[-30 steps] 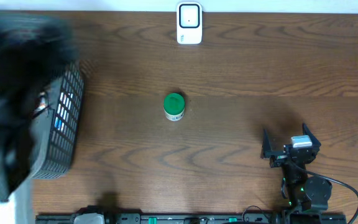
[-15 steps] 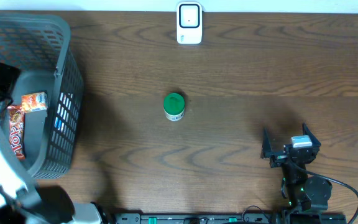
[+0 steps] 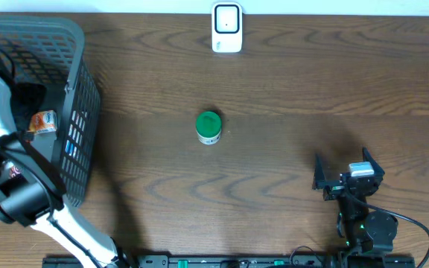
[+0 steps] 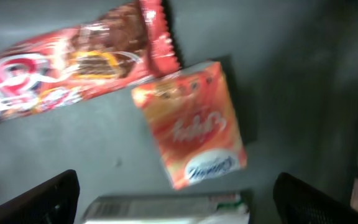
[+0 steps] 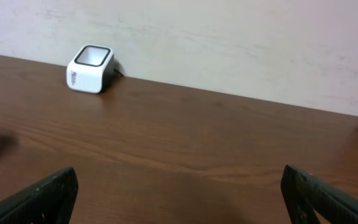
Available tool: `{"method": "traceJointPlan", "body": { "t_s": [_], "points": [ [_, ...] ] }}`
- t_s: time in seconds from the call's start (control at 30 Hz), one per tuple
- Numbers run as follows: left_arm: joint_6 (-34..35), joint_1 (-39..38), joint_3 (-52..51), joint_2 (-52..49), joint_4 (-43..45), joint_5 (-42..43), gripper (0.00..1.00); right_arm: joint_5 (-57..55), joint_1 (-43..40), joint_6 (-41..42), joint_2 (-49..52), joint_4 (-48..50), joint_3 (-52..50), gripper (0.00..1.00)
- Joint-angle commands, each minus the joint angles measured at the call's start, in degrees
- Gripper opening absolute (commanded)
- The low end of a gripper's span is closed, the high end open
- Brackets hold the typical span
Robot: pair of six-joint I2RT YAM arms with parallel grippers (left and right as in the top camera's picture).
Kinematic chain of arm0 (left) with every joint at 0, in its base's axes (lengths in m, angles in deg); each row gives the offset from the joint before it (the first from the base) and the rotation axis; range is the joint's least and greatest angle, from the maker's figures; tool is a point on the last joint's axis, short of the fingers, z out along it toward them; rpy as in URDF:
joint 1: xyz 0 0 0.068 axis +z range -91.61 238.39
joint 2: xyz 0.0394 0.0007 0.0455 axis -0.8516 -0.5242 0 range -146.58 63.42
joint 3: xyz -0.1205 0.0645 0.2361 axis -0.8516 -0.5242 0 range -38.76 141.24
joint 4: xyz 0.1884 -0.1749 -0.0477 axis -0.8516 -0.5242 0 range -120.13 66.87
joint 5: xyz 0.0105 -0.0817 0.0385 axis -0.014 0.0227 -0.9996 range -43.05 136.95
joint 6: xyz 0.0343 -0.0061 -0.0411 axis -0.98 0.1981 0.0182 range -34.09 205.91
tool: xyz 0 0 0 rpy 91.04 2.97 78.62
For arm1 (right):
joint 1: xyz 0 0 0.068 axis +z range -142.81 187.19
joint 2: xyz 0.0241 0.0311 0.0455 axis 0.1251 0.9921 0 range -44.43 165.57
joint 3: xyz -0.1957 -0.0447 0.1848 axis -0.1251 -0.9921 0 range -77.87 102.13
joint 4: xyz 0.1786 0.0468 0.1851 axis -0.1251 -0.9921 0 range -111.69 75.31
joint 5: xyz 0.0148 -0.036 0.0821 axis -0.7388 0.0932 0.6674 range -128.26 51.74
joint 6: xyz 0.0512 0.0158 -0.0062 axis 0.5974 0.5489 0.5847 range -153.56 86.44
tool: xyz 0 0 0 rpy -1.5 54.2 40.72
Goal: Scan the item barcode
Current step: 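Reach the left gripper into the basket and grasp the orange Enjoy box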
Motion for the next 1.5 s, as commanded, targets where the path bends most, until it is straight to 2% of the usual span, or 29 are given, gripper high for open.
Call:
{"method": "traceJointPlan", "body": {
  "t_s": [0.0,0.23,0.4,0.6,0.67,0.8,1.03,1.23,1.37,1.47],
  "points": [
    [3.54,-1.09,0.22,-2.12,1.75,-0.17,0.94,-0.31,0.5,0.63,-0.31,-0.22,-0.07,0.99],
    [7.3,-1.84,0.22,-5.18,3.02,-1.77,0.93,-0.31,0.5,0.63,-0.31,-0.24,-0.07,0.99],
    [7.78,-1.81,0.2,-7.19,3.28,-4.98,0.94,-0.31,0.5,0.63,-0.31,-0.24,-0.07,0.99],
    [7.76,-1.81,0.2,-8.98,4.7,-4.92,0.93,-0.31,0.5,0.63,-0.31,-0.24,-0.07,0.99],
    [7.72,-1.81,0.2,-9.49,4.66,-4.92,0.86,-0.31,0.5,0.63,-0.31,-0.24,-0.07,0.99],
    [6.84,-1.81,0.09,-10.05,4.2,-4.94,0.64,-0.31,0.5,0.63,-0.31,-0.22,-0.07,0.99],
    [4.79,-1.53,0.31,-8.46,1.77,-4.92,0.53,-0.31,0.5,0.63,-0.31,-0.22,-0.07,0.99],
    [2.45,-0.39,2.58,1.31,-1.36,-4.7,0.5,-0.31,0.5,0.63,-0.31,-0.22,-0.07,0.99],
    [0.13,0.37,3.98,13.35,-2.1,-4.66,0.46,-0.28,0.5,0.63,-0.31,-0.24,-0.07,0.99],
    [-0.07,0.42,4.15,26.91,-2.05,-0.24,0.46,-0.31,0.5,0.63,-0.31,-0.22,-0.07,0.99]
  ]
}}
